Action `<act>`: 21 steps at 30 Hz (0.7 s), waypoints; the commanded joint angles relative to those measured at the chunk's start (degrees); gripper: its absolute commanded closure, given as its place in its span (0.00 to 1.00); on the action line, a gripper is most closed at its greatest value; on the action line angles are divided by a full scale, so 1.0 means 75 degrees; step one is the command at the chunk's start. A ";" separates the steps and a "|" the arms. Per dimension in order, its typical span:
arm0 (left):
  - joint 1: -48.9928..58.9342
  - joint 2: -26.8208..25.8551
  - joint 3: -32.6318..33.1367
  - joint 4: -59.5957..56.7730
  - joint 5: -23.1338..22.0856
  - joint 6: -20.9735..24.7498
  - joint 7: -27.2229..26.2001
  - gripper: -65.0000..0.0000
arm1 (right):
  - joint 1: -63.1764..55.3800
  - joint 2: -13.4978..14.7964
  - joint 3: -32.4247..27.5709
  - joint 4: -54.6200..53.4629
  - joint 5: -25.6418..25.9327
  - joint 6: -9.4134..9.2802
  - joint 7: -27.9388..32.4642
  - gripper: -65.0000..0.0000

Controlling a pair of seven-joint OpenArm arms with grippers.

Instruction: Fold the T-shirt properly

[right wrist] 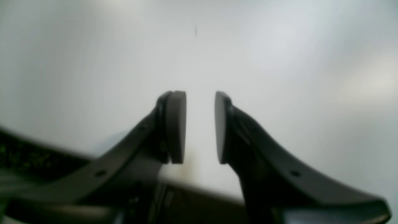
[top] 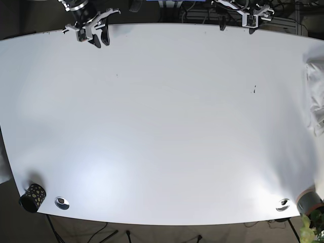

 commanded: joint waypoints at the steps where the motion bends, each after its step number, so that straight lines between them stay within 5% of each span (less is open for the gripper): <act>1: 0.0494 0.0158 -0.0037 0.0218 -0.0086 0.0001 -0.0195 0.20 | -0.0539 0.0027 0.0034 0.0349 0.0091 0.0023 0.0199 0.78; 11: 0.1045 0.0111 -0.0084 -0.0521 -0.0074 0.0001 -0.0195 0.20 | -0.1958 -0.0020 -0.0165 -0.0108 0.0091 0.0023 0.0199 0.78; 21: 0.0107 0.0017 -0.0189 -0.2630 -0.0074 -0.0034 -0.0195 0.20 | -0.1418 -0.0020 -0.0986 -0.2183 0.0056 0.0023 0.0199 0.78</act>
